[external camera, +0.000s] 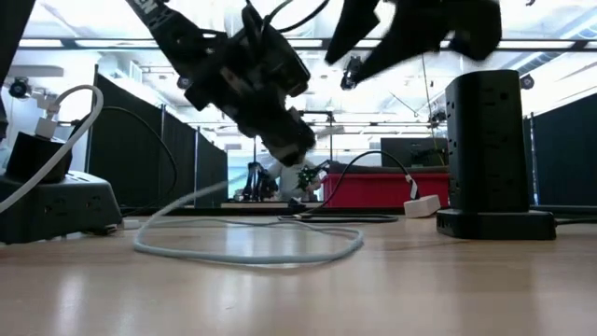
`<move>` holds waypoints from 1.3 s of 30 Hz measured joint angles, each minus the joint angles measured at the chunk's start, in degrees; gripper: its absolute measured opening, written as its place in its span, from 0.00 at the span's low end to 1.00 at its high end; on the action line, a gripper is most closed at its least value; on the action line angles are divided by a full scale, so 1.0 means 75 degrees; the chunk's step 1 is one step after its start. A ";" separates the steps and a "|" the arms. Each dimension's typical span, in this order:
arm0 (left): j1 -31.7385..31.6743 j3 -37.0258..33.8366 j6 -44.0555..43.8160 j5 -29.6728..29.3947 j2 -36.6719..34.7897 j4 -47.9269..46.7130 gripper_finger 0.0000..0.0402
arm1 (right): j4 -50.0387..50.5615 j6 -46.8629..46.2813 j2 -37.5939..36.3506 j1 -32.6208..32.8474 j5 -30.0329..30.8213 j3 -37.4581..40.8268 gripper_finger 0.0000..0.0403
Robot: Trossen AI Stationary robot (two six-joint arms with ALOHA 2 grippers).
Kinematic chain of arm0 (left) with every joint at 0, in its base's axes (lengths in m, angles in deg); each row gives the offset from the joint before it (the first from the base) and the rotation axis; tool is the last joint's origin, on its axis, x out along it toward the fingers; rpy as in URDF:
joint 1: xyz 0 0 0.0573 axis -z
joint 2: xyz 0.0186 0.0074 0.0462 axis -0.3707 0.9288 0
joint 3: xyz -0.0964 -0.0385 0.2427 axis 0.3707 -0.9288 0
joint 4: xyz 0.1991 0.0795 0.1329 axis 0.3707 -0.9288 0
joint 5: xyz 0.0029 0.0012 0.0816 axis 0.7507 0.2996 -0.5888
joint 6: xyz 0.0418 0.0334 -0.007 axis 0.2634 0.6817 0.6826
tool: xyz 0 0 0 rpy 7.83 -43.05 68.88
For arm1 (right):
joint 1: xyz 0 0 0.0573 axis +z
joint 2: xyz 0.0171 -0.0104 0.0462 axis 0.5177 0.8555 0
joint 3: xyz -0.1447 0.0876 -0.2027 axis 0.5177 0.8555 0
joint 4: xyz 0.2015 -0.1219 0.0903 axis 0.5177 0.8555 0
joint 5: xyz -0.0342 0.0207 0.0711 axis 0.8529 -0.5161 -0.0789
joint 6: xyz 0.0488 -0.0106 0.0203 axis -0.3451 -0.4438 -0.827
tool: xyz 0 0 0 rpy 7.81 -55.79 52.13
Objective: Insert USB
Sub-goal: Insert the top white charger cable into the right black outlet extension
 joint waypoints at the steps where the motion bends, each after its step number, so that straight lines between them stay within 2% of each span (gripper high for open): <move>1: -0.0165 -0.0001 -0.0152 0.0451 -0.0044 0.0004 0.00 | -0.0065 0.0409 0.0164 0.0010 0.0129 -0.0001 0.47; 5: -0.0747 -0.0004 -0.0842 0.2119 -0.0037 -0.0051 0.00 | -0.0333 0.2121 0.0632 0.0089 0.1476 -0.0001 0.49; 7: -0.0855 -0.0001 -0.1050 0.2544 -0.0046 -0.0031 0.00 | -0.0576 0.2699 0.0768 0.0125 0.1856 -0.0001 0.48; 10: -0.0822 -0.0004 -0.1166 0.2894 -0.0046 -0.0108 0.00 | -0.0904 0.3140 0.0825 0.0181 0.1953 0.0002 0.47; 17: -0.0765 -0.0001 -0.1160 0.3099 -0.0048 -0.0134 0.00 | -0.1481 0.3675 0.0770 0.0244 0.1804 -0.0001 0.42; 25: -0.0765 -0.0001 -0.1157 0.3202 -0.0048 -0.0112 0.00 | -0.1715 0.3743 0.0810 0.0241 0.1393 -0.0001 0.36; 39: -0.0634 0.0046 -0.1341 0.3271 -0.0048 0.0055 0.00 | -0.1765 0.3729 0.0816 0.0189 0.1255 -0.0001 0.20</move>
